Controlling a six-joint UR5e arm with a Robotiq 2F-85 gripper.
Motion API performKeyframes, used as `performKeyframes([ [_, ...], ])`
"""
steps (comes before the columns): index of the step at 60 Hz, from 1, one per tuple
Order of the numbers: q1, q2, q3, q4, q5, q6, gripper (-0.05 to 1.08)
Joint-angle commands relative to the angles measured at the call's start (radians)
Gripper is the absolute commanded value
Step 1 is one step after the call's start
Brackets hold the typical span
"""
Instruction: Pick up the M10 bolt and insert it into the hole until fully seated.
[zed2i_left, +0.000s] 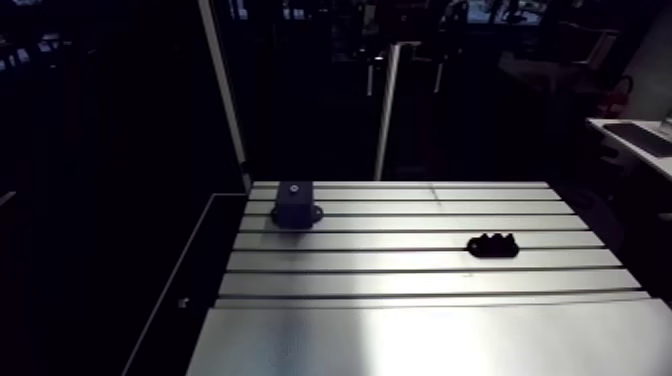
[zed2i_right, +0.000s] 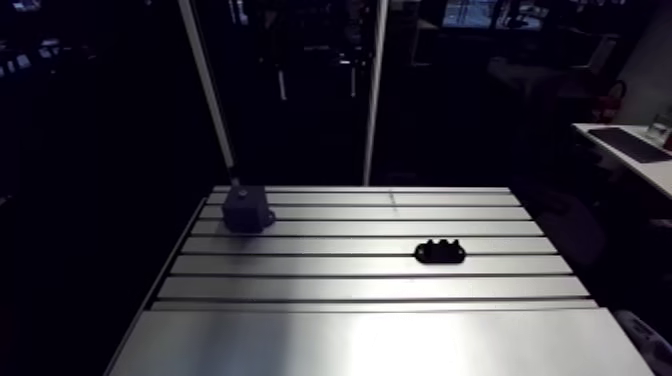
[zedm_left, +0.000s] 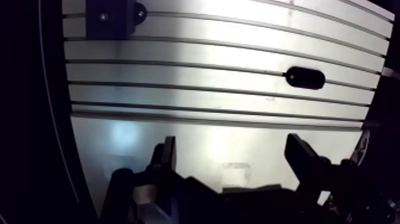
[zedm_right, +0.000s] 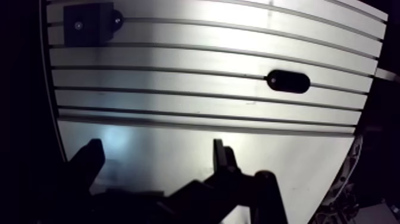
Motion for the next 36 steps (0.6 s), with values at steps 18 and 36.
performKeyframes([
  [18,-0.111,-0.16,0.131,-0.023,0.051,0.007,0.0],
  [36,-0.108,-0.144,0.074,-0.014,0.042,-0.005,0.01],
])
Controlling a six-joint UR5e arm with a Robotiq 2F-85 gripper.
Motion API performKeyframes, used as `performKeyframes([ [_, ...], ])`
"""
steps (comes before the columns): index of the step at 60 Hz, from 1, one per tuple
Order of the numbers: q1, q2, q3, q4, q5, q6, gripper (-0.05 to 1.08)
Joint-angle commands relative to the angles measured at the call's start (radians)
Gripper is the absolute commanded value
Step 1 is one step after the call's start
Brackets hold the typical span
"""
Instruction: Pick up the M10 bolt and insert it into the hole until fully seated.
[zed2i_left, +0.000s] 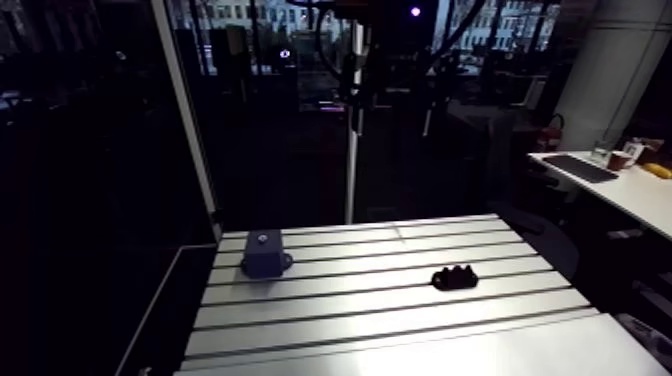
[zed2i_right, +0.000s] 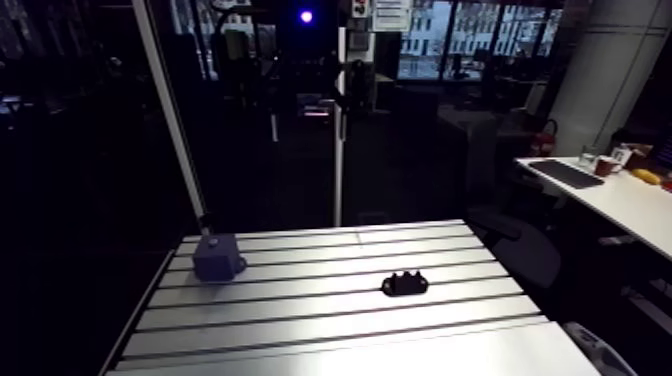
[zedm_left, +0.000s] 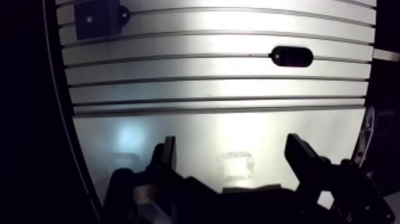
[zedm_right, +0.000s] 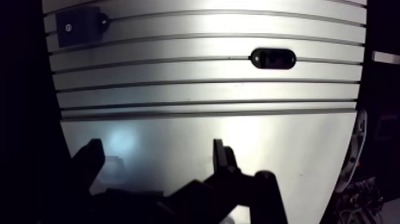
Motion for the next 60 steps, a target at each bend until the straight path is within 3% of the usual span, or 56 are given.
performKeyframes([
  [1,0.0,0.009,-0.033,0.006,-0.002,-0.008,0.01],
  [9,0.003,0.02,-0.043,0.01,-0.009,-0.009,0.01],
  [60,0.028,0.015,-0.02,0.008,-0.008,-0.009,0.01],
])
